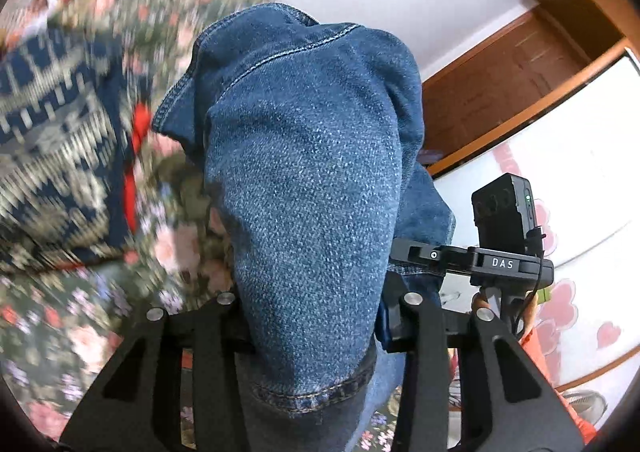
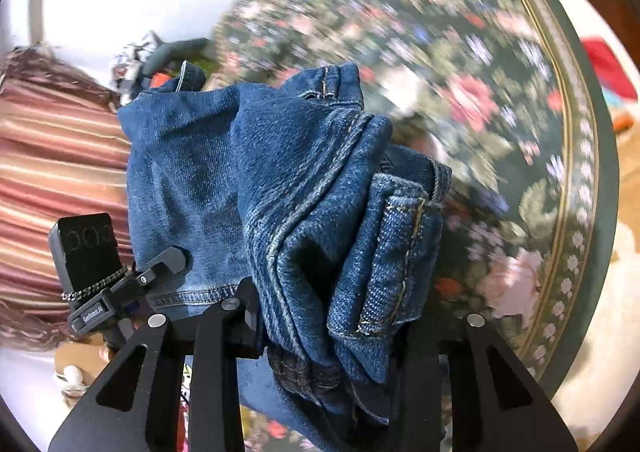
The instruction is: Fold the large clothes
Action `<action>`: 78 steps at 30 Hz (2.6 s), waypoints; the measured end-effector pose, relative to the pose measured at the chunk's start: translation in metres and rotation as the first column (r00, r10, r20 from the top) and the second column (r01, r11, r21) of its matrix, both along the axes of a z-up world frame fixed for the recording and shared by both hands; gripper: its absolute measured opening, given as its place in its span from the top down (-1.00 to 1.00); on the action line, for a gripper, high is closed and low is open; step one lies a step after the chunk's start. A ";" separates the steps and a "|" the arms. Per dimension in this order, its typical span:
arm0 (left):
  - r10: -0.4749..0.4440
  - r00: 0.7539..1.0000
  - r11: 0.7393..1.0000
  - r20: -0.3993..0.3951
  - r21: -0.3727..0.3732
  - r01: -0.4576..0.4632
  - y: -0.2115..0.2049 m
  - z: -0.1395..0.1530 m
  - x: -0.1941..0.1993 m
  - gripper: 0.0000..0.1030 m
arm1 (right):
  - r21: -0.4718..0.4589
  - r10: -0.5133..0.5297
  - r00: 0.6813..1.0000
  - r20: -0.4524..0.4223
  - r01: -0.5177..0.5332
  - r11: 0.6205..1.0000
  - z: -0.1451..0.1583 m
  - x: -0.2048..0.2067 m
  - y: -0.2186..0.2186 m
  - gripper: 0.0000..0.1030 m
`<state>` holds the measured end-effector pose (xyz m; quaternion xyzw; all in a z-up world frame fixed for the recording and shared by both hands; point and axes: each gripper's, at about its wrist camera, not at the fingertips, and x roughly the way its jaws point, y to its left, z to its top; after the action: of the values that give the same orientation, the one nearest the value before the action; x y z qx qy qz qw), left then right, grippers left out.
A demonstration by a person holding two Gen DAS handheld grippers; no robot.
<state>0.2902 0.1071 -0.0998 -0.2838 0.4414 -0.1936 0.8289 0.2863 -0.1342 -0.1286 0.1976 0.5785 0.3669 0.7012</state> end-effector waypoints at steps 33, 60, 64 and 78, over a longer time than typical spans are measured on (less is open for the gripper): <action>0.317 0.940 0.947 -0.129 0.101 -0.305 0.271 -0.078 0.075 -0.02 | -0.013 0.023 0.999 -0.030 -0.024 1.000 -0.061 0.101 0.273 0.31; 0.360 0.932 0.873 -0.039 0.367 -0.322 0.209 -0.038 -0.049 -0.23 | -0.382 0.141 0.928 0.346 0.002 0.924 -0.017 -0.013 0.215 -0.42; 0.357 0.934 0.845 0.023 0.418 -0.333 0.189 -0.009 -0.072 -0.23 | -0.329 0.125 0.901 0.415 0.020 0.944 0.015 -0.039 0.203 -0.42; 0.262 0.818 0.742 0.512 0.435 -0.510 0.081 0.139 -0.214 -0.23 | 0.000 -0.079 0.629 0.773 0.125 0.992 0.166 -0.174 0.139 -0.42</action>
<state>0.0763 0.1883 0.0388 -0.0700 0.2193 0.0675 0.9708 0.1121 0.0044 0.0376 0.0356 0.2214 0.3603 0.9055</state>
